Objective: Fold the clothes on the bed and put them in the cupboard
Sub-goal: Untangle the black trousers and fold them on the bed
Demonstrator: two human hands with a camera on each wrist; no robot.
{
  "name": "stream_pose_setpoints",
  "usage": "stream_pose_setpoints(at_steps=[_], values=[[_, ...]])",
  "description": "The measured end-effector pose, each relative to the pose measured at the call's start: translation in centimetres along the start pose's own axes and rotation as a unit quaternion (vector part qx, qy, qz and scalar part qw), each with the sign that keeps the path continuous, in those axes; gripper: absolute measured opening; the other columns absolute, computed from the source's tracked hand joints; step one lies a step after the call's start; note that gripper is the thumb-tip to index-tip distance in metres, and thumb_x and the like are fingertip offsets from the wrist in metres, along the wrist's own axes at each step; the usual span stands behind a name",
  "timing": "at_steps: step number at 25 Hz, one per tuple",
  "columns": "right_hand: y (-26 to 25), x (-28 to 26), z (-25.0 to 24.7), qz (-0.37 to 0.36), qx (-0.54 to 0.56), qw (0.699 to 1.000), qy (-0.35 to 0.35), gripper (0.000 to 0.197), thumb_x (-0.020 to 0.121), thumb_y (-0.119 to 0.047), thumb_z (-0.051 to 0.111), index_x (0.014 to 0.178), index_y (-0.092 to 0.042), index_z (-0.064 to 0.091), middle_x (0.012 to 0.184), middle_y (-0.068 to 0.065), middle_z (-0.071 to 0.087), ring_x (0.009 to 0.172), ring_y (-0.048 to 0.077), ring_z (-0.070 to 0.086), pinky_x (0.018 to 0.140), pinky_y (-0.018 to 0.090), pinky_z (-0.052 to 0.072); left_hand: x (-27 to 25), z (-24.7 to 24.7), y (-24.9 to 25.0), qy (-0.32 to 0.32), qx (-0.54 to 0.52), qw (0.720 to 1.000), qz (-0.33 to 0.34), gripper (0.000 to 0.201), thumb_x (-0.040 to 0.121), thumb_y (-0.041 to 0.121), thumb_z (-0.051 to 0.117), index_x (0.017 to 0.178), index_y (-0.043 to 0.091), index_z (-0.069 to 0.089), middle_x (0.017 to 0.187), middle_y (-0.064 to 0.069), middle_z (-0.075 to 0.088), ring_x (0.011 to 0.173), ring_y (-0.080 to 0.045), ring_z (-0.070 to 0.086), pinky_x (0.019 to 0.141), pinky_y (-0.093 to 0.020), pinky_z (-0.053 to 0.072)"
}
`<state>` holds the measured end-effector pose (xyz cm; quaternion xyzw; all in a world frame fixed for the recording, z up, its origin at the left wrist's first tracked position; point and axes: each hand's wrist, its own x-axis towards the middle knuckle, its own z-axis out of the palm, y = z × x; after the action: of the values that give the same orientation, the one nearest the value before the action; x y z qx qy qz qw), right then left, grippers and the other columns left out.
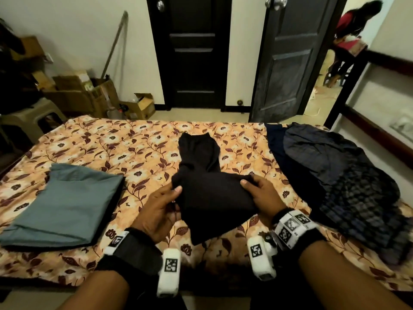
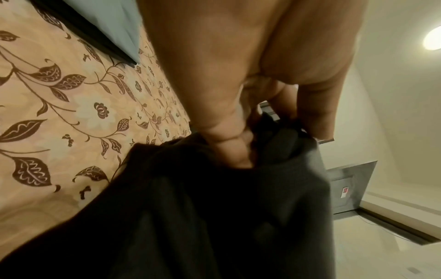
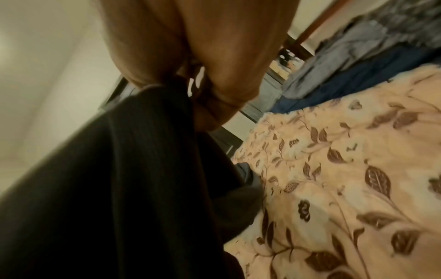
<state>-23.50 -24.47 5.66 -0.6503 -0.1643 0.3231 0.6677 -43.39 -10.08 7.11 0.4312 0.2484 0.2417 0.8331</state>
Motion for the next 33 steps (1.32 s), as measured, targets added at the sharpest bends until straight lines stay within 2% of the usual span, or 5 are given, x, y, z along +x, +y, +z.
stream_pose_setpoints(at_steps=[7, 12, 19, 25, 33], values=[[4.6, -3.8, 0.0, 0.262, 0.013, 0.947, -0.185, 0.020, 0.095, -0.015, 0.055, 0.110, -0.006, 0.063, 0.101, 0.014, 0.071, 0.088, 0.025, 0.070, 0.072, 0.030, 0.057, -2.2, 3.1, -1.5, 0.046, 0.015, 0.990, -0.132, 0.013, 0.088, 0.010, 0.058, 0.096, 0.001, 0.063, 0.092, -0.016, 0.067, 0.075, -0.021, 0.069, 0.060, -0.030, 0.054], [9.9, -4.7, 1.1, 0.325, 0.135, 0.922, -0.164, 0.041, 0.091, -0.018, 0.060, 0.129, -0.004, 0.056, 0.106, 0.018, 0.069, 0.091, 0.029, 0.068, 0.078, 0.036, 0.054, -5.2, 3.5, -3.2, 0.072, -0.072, 0.980, -0.169, 0.016, 0.088, 0.013, 0.057, 0.100, 0.004, 0.062, 0.098, -0.016, 0.067, 0.097, -0.031, 0.064, 0.086, -0.043, 0.048], [7.4, -4.9, 2.3, 0.111, 0.133, 0.985, -0.014, 0.040, 0.071, -0.021, 0.080, 0.108, -0.013, 0.068, 0.108, 0.014, 0.071, 0.104, 0.039, 0.065, 0.094, 0.052, 0.047, -6.8, -1.6, -3.8, 0.116, 0.267, 0.946, -0.145, 0.010, 0.090, 0.006, 0.065, 0.097, -0.001, 0.068, 0.083, -0.007, 0.076, 0.088, -0.031, 0.071, 0.062, -0.021, 0.053], [3.7, -7.8, 1.4, 0.176, -0.013, 0.963, -0.203, 0.030, 0.080, -0.012, 0.068, 0.108, 0.000, 0.065, 0.108, 0.019, 0.069, 0.098, 0.032, 0.066, 0.091, 0.041, 0.051, -8.2, -2.0, -2.6, 0.122, -0.023, 0.990, -0.068, 0.026, 0.095, 0.028, 0.049, 0.113, 0.014, 0.063, 0.110, -0.003, 0.073, 0.098, -0.017, 0.070, 0.083, -0.036, 0.050], [1.5, -9.6, 2.3, 0.109, 0.074, 0.984, -0.116, 0.031, 0.084, -0.010, 0.063, 0.114, -0.005, 0.062, 0.110, 0.012, 0.070, 0.105, 0.028, 0.065, 0.087, 0.036, 0.053, -10.4, -3.1, -4.1, -0.046, -0.005, 0.995, -0.092, 0.082, 0.077, -0.002, 0.067, 0.141, 0.043, 0.039, 0.128, 0.004, 0.065, 0.119, -0.021, 0.061, 0.094, -0.040, 0.053]])
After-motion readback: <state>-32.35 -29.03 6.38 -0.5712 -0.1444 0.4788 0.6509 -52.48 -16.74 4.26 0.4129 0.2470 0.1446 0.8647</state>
